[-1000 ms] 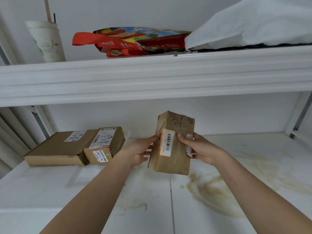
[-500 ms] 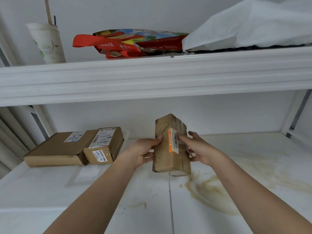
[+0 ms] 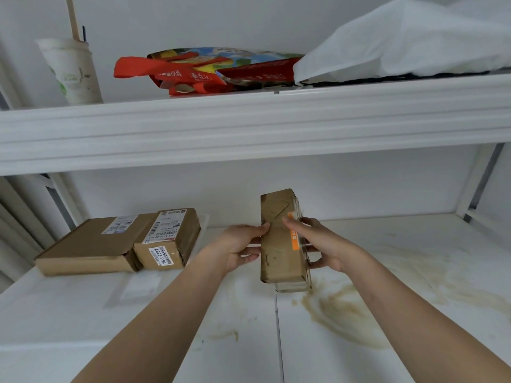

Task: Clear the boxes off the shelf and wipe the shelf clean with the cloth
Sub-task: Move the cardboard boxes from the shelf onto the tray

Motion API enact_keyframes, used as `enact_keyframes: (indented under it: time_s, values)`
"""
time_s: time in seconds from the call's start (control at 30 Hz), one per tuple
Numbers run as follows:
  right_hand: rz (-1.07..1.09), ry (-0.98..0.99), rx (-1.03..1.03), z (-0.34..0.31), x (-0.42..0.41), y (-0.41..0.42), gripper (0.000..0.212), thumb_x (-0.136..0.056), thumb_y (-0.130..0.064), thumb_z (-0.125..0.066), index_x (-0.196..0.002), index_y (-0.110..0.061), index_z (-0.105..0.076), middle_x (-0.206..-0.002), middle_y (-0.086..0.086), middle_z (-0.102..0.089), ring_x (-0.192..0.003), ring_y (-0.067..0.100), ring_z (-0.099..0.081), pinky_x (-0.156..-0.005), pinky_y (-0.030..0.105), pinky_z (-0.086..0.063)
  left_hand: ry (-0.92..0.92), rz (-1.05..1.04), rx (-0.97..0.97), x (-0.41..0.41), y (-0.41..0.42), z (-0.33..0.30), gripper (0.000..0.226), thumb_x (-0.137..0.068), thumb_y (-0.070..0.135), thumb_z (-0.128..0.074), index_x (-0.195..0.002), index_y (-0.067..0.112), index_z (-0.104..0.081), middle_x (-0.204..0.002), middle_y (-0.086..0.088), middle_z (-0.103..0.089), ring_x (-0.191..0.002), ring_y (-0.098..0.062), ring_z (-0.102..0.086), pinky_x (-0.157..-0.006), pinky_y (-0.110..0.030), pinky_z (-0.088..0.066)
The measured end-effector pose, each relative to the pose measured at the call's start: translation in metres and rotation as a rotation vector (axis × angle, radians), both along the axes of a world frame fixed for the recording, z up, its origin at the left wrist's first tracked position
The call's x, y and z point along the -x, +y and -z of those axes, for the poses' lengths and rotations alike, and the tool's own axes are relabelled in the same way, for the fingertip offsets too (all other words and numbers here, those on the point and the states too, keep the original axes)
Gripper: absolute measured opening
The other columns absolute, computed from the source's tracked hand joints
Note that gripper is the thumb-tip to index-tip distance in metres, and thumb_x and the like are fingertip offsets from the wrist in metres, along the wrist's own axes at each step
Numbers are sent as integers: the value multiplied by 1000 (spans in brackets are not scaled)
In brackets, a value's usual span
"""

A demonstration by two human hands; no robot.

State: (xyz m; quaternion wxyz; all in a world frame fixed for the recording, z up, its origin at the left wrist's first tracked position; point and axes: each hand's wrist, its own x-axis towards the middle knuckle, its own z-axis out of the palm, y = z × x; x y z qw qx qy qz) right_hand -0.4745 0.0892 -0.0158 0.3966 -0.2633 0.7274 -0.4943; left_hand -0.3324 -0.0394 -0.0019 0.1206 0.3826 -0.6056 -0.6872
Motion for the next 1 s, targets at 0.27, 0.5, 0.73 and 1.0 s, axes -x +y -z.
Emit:
enact_keyframes:
  time_s: [0.27,0.5,0.73,1.0]
  values:
    - [62,-143,37,2,2,0,89,-66,-68,-74,-136,-30,-36,-118,6,-62,-105,24,-63,-76,48,-58,28,-47,-83,-2,0,1,16,-89,26,-66,-96,13,-66,-90,-3,-66,-80,-18,-63,-72,-28,-49]
    - [223,-672,189,10,8,-2,73,-70,-54,-79,-127,-23,-45,-123,31,-50,-101,51,-62,-85,67,-48,-118,-36,-87,-8,-5,11,36,-89,35,-63,-115,10,-61,-111,-13,-60,-99,-34,-62,-90,-46,-49]
    - [291,-942,171,21,12,-8,81,-71,-54,-75,-133,-15,-40,-125,42,-43,-105,60,-54,-81,66,-50,-30,46,-410,-4,1,12,53,-94,45,-52,-124,1,-46,-119,-30,-58,-99,-50,-60,-70,-58,-52]
    - [279,-998,164,32,14,-11,59,-91,-47,-55,-131,-7,-39,-129,43,-43,-110,61,-49,-73,68,-48,12,7,-387,-1,6,4,33,-97,32,-52,-110,2,-52,-113,-27,-56,-89,-48,-62,-74,-59,-51]
